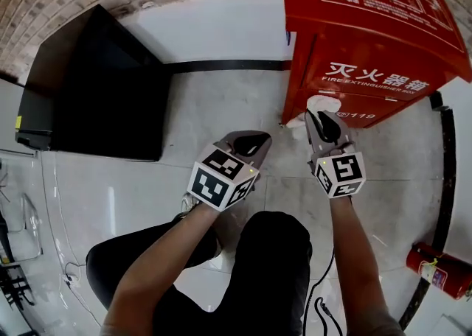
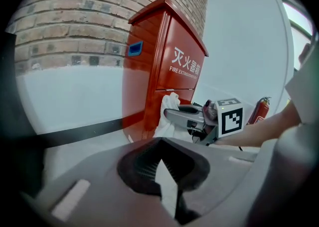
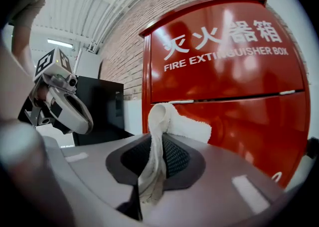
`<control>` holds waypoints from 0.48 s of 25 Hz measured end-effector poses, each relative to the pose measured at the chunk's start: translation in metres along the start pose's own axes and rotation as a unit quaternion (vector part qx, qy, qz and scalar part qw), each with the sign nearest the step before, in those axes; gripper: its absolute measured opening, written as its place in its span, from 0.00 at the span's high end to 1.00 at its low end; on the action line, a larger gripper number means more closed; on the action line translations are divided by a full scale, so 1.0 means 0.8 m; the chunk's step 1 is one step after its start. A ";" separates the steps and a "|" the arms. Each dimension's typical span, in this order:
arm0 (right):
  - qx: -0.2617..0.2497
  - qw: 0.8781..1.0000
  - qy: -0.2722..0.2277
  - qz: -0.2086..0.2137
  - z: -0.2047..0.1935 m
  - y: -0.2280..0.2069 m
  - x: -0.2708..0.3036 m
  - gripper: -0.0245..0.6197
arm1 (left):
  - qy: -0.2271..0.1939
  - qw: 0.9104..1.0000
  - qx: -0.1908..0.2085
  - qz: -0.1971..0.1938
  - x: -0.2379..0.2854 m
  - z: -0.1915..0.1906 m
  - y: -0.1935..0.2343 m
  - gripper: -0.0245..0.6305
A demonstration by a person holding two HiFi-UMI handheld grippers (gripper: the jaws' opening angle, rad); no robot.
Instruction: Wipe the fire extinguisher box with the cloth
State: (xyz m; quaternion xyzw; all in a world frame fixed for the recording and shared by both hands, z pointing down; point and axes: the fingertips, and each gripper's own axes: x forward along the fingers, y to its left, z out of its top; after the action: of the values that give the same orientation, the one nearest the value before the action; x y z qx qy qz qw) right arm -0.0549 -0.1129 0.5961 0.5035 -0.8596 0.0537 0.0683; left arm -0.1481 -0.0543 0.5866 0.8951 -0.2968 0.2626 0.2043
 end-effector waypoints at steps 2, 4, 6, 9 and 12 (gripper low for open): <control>0.000 1.000 0.001 0.012 -0.002 0.018 0.013 0.84 | -0.001 1.000 -0.005 0.009 -0.005 -0.003 0.007 0.96; 0.002 1.000 0.003 0.024 -0.004 0.034 0.024 0.84 | -0.004 1.000 -0.009 0.013 -0.009 -0.006 0.011 0.96; 0.004 0.999 0.005 0.036 -0.007 0.049 0.033 0.84 | -0.004 1.000 -0.012 0.016 -0.013 -0.012 0.013 0.96; 0.004 0.998 0.008 0.055 -0.011 0.070 0.045 0.84 | 0.000 1.000 -0.017 0.026 -0.021 -0.023 0.020 0.96; -0.003 0.997 0.013 0.080 -0.018 0.095 0.054 0.84 | 0.003 0.999 -0.021 0.034 -0.027 -0.032 0.026 0.96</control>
State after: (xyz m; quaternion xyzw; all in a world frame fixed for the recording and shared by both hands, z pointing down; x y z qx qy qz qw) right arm -0.1410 -0.1106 0.6161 0.4322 -0.8963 0.0629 0.0768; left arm -0.1854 -0.0473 0.5983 0.8793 -0.3319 0.2657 0.2147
